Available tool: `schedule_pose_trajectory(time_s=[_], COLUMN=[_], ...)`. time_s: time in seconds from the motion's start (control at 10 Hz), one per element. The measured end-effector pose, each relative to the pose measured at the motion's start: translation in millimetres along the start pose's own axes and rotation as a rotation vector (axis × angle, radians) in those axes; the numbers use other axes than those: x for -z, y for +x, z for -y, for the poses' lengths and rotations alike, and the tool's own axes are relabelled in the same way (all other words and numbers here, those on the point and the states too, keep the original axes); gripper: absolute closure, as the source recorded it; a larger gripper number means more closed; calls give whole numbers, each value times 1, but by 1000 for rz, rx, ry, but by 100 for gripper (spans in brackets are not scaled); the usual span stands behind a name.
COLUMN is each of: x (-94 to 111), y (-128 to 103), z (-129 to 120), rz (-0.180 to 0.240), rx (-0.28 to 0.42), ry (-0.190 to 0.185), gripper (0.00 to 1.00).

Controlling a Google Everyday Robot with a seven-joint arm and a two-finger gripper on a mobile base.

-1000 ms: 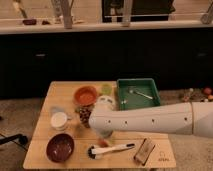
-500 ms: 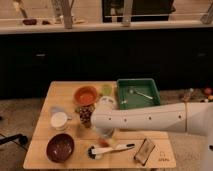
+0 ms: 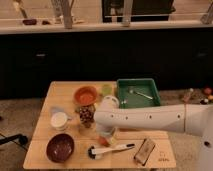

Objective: Place apple in paper cup

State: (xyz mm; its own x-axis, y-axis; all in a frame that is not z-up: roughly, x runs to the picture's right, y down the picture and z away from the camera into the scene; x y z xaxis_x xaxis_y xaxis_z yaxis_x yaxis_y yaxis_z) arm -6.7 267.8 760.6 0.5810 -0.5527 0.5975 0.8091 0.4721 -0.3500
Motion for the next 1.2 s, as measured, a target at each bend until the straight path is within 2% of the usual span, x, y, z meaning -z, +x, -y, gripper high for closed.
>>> schedule_pose_trajectory(time_s=[0.2,0.3,0.6,0.9,1.2], x=[0,2,9,21,46], y=[2,2,1,-3,-15], z=[3,6,9,10,10], rz=[18,21,3,-28,-78], rx=[17,28,32,20,-9], ry=[20,25,33,46,75], gripper=[57,70,97,100,100])
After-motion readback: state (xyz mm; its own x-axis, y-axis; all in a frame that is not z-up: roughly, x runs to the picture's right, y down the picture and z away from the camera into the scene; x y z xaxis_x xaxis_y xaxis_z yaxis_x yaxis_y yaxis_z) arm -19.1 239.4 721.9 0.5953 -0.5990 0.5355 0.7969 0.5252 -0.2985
